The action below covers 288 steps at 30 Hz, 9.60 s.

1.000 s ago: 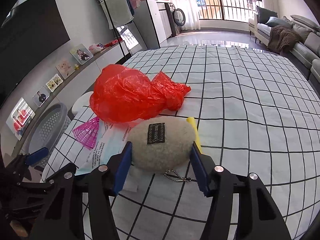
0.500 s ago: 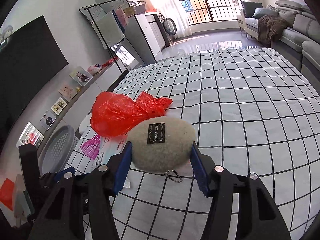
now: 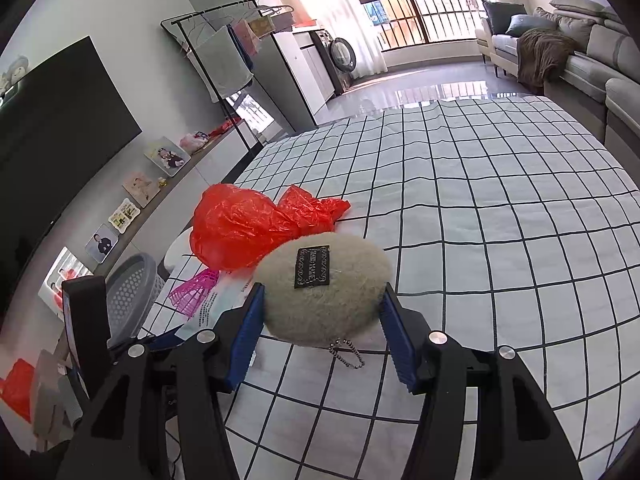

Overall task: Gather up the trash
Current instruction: 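Grasp the white bottle cap with the left tool while the right tool holds the ball, then move both tools over the basket and release the cap and ball, then withdraw both tools from the basket back toward the table, then grasp the yellow foam dart with the right tool while the left tool grasps the pink cup, then carry the dart and pink cup over the basket and open both tools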

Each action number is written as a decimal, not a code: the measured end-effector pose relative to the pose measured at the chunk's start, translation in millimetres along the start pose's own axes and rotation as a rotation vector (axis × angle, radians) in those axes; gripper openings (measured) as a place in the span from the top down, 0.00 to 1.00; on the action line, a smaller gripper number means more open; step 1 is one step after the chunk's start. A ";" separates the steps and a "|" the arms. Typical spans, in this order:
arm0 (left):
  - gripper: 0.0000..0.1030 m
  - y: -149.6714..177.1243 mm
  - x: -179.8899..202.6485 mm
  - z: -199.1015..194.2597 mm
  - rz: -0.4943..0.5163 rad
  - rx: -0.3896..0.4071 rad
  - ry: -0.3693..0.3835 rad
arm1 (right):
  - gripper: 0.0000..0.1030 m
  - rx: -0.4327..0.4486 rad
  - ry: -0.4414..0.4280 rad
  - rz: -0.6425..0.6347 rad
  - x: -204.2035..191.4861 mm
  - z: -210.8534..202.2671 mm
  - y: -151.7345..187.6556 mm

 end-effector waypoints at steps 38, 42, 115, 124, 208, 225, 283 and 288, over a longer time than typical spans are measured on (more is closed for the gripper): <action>0.62 58.4 -82.3 -192.0 0.014 0.172 -0.044 | 0.46 0.088 0.004 -0.057 -125.1 -126.5 43.5; 0.62 59.0 -95.4 -209.4 0.005 0.200 -0.050 | 0.46 0.106 -0.007 -0.078 -144.4 -138.8 41.2; 0.27 33.1 -297.0 -167.2 -0.284 0.185 -0.224 | 0.40 -0.129 -0.256 -0.366 -362.4 50.0 52.6; 0.19 31.6 -258.0 -183.6 -0.244 0.208 -0.198 | 0.39 -0.068 -0.201 -0.293 -317.9 13.1 52.4; 0.22 -48.5 -75.6 7.5 -0.004 0.027 -0.037 | 0.88 -0.101 0.162 -0.057 -30.7 26.7 27.9; 0.92 -39.1 -85.4 -21.3 -0.027 0.072 -0.001 | 0.88 -0.107 0.111 -0.053 -58.0 12.4 39.1; 0.92 23.8 -321.2 -131.8 -0.264 0.153 -0.243 | 0.88 -0.239 -0.238 -0.459 -384.9 104.9 54.7; 0.92 23.8 -324.5 -125.4 -0.280 0.145 -0.231 | 0.88 -0.245 -0.251 -0.460 -384.7 106.0 56.3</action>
Point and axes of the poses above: each gripper's, at about its wrist camera, not at the fingertips, and z roughly the way its jaws point, x to its right, y to its underside, the point moved 6 cm from there along z, roughly the way its jaws point, and after that the axes turned 12 degrees about y, right-handed, at the moved point
